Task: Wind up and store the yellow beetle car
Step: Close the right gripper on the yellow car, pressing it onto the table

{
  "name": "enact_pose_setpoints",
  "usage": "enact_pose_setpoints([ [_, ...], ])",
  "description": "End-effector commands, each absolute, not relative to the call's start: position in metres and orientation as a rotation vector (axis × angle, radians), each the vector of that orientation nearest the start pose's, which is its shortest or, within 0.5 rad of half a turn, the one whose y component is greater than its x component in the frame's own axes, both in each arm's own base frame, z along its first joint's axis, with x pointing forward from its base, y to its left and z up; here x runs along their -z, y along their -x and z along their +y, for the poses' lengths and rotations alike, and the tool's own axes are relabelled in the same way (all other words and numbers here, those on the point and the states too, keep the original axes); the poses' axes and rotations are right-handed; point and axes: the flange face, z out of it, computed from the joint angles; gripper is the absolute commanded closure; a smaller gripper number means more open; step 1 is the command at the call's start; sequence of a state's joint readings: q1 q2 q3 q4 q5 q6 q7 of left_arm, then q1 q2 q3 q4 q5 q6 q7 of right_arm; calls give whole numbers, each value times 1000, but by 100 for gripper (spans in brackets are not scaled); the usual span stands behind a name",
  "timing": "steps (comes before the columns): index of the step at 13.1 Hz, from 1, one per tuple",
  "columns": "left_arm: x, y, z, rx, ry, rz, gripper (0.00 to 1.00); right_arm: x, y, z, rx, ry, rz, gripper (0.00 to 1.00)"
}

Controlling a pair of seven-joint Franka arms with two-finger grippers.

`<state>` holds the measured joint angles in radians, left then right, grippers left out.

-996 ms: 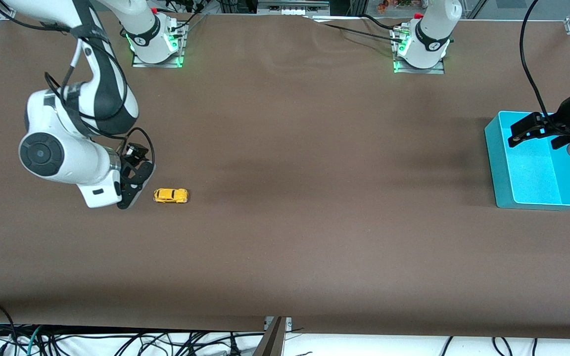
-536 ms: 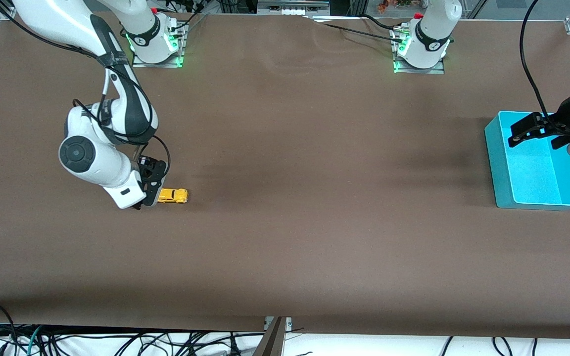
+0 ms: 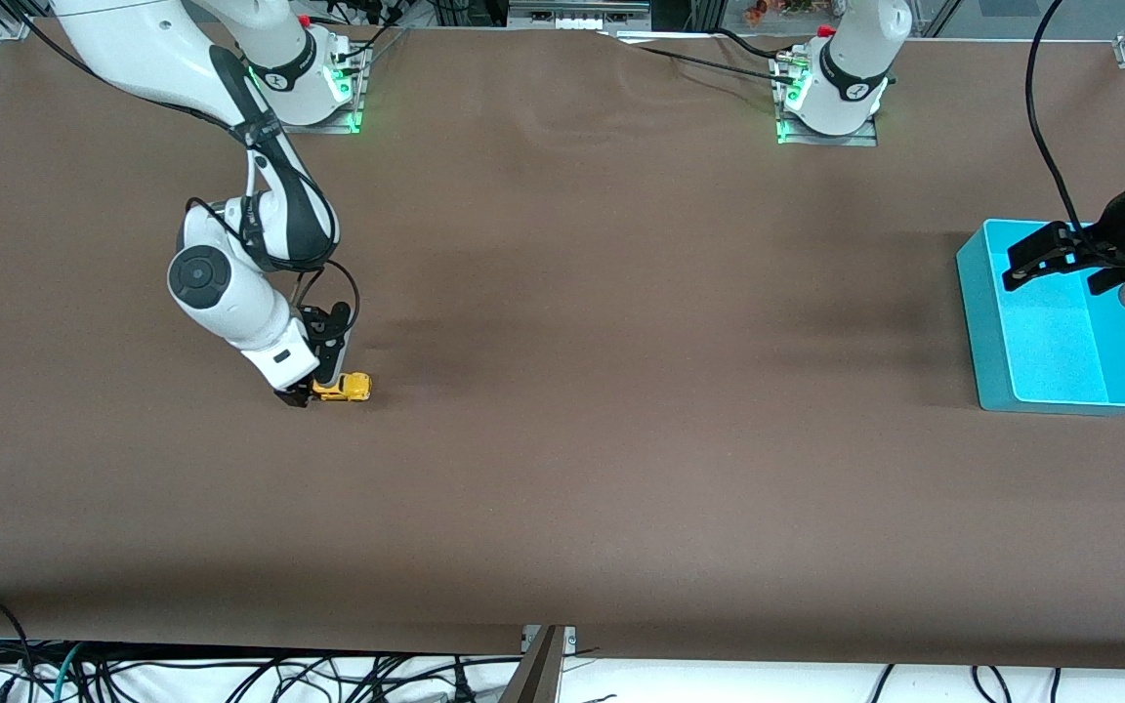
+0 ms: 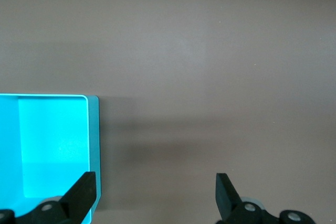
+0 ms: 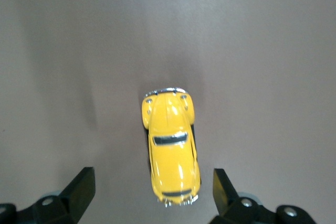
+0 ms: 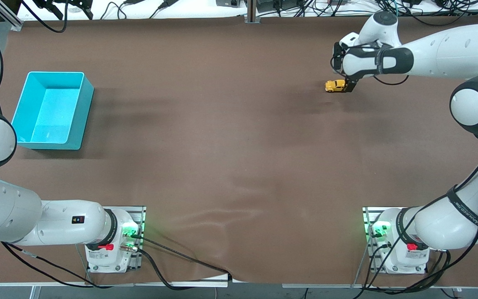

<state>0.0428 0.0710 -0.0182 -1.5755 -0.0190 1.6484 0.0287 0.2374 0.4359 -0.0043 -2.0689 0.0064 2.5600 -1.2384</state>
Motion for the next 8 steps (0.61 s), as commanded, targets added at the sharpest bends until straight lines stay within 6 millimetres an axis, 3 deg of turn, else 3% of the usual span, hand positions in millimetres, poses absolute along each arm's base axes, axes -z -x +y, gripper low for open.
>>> enact_pose_setpoints([
  [1, -594, -584, 12, 8, 3163, 29, 0, -216, -575, 139, 130, 2271, -2236, 7],
  [8, -593, -584, 12, 4, 3163, 29, 0, -197, -575, 136, 153, 2205, -2318, 11],
])
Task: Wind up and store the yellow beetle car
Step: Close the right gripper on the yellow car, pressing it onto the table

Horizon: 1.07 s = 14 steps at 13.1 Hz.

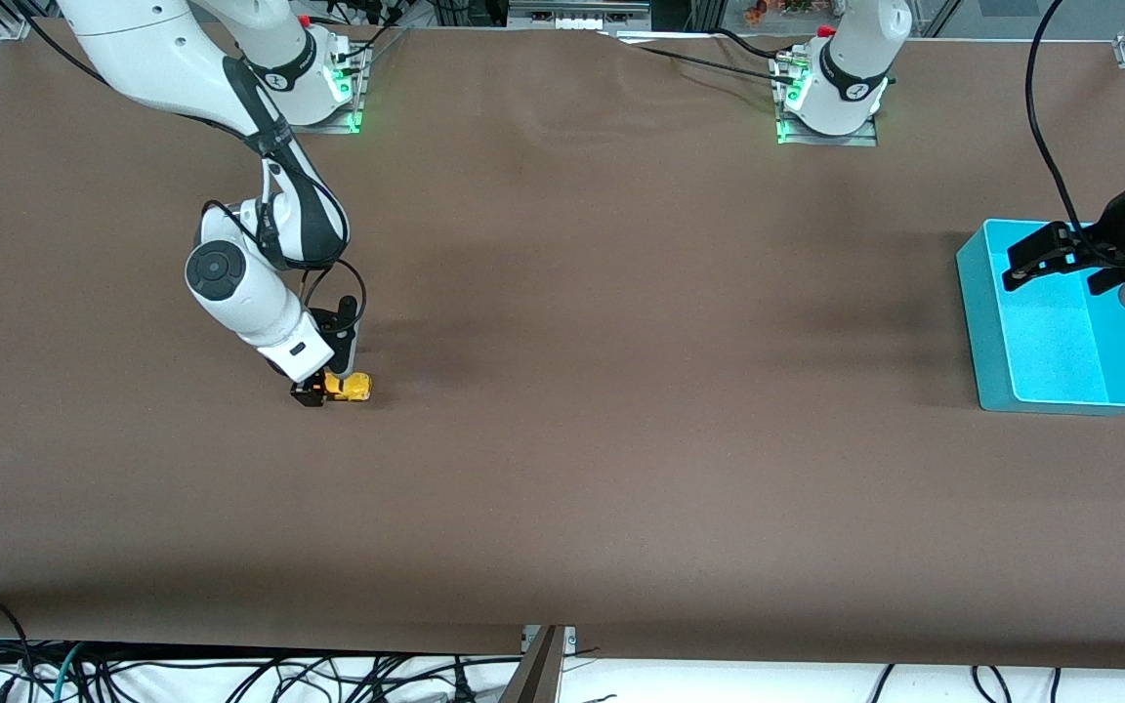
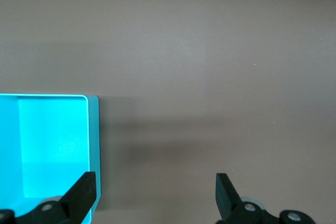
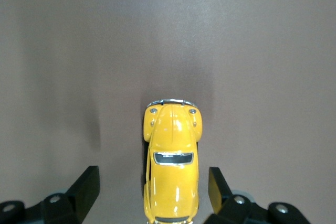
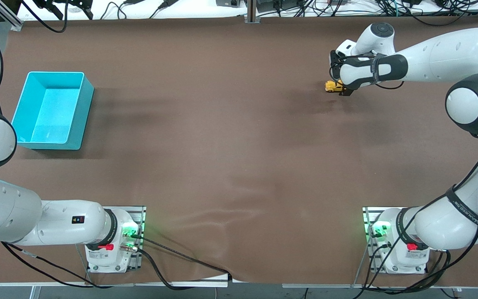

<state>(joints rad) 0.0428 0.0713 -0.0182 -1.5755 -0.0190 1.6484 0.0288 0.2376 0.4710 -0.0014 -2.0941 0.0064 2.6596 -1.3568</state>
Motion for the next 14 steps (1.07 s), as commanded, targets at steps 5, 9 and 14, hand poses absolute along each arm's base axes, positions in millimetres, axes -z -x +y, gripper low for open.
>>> enact_pose_setpoints([
  [5, -594, -584, 12, 8, 3163, 29, 0, -199, -576, 135, -152, -2095, 2248, 50],
  [9, -593, -584, 12, 4, 3163, 29, 0, -198, -576, 136, -149, -2099, 2248, 52],
  [14, -594, -584, 12, 6, 3163, 30, 0, -191, -576, 125, -131, -2114, 2245, 52],
])
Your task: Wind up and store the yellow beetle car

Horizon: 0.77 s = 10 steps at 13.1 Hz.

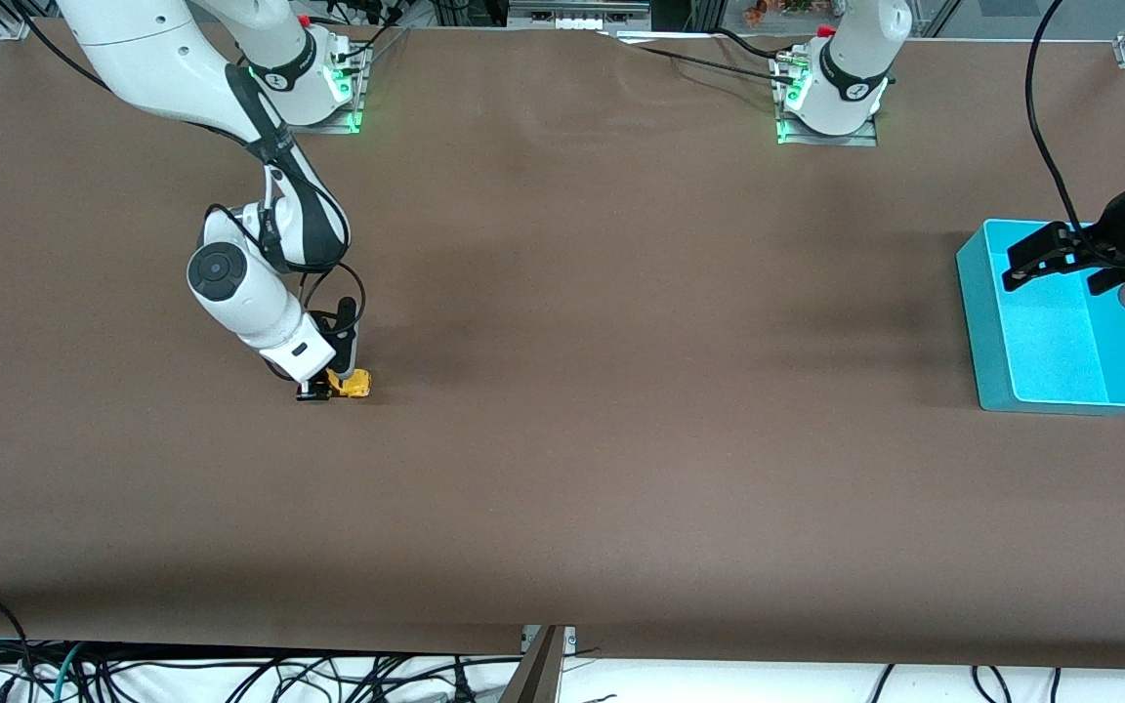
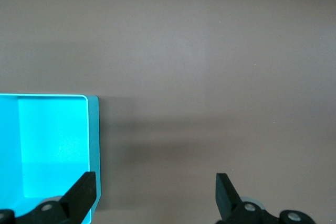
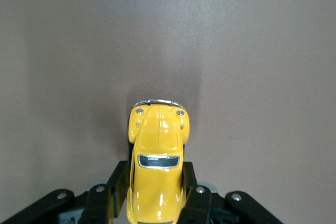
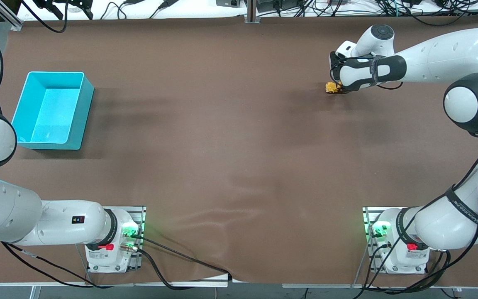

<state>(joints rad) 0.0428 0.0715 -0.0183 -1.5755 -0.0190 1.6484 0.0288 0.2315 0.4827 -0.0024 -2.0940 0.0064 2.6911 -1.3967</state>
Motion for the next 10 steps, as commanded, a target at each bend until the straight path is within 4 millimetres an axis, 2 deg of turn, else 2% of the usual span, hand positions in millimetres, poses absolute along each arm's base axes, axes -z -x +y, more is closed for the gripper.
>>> enact_pose_setpoints([
  [1, -594, -584, 12, 8, 3163, 29, 0, -189, -576, 120, -124, -2117, 2245, 52],
  [4, -594, -584, 12, 8, 3163, 29, 0, -184, -579, 94, -112, -2088, 2272, 52],
  [8, -594, -584, 12, 8, 3163, 29, 0, -183, -582, 71, -104, -2062, 2293, 51],
  [10, -594, -584, 12, 6, 3163, 30, 0, -183, -584, 51, -101, -2051, 2301, 51],
])
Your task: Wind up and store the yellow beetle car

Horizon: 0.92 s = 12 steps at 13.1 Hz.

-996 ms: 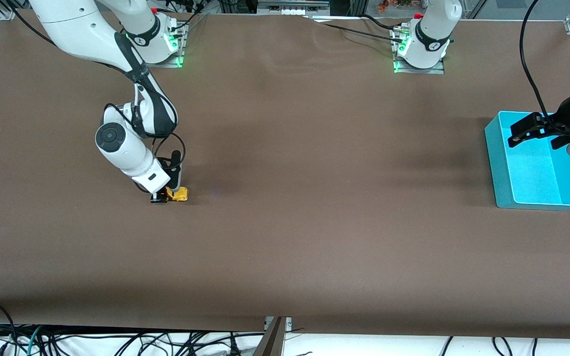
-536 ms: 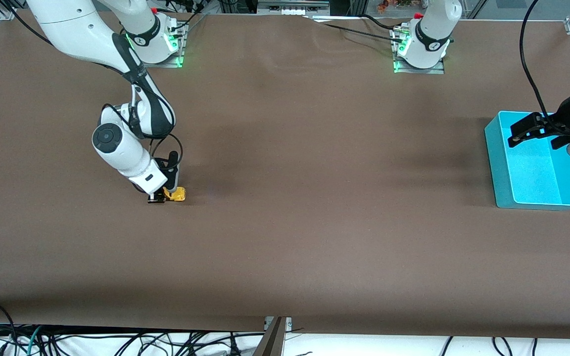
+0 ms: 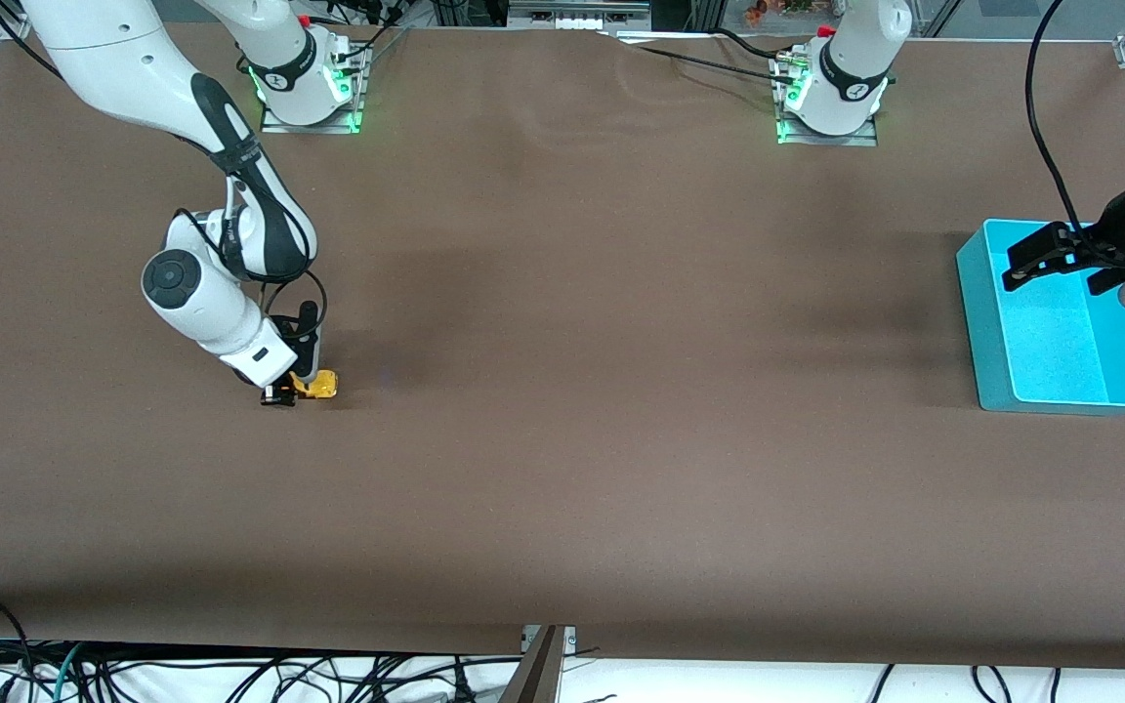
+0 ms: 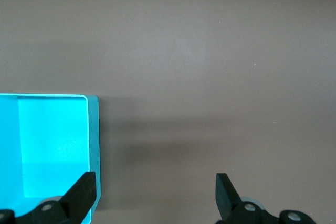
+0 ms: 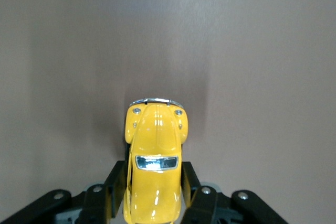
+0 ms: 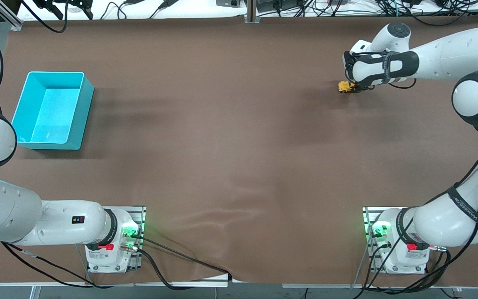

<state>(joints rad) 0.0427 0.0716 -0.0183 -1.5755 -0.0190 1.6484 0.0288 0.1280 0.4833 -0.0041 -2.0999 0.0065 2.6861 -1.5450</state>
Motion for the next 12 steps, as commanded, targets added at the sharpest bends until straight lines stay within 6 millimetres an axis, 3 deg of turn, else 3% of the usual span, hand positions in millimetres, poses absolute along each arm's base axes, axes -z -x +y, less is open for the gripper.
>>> enact_pose_setpoints([
  [1, -594, -584, 12, 6, 3163, 29, 0, -183, -585, 45, -100, -2041, 2308, 51],
  [8, -594, -584, 12, 6, 3163, 30, 0, -183, -586, 0, -90, -2028, 2315, 51],
  [12, -593, -584, 12, 4, 3163, 29, 0, -183, -586, -14, -88, -2034, 2308, 50],
])
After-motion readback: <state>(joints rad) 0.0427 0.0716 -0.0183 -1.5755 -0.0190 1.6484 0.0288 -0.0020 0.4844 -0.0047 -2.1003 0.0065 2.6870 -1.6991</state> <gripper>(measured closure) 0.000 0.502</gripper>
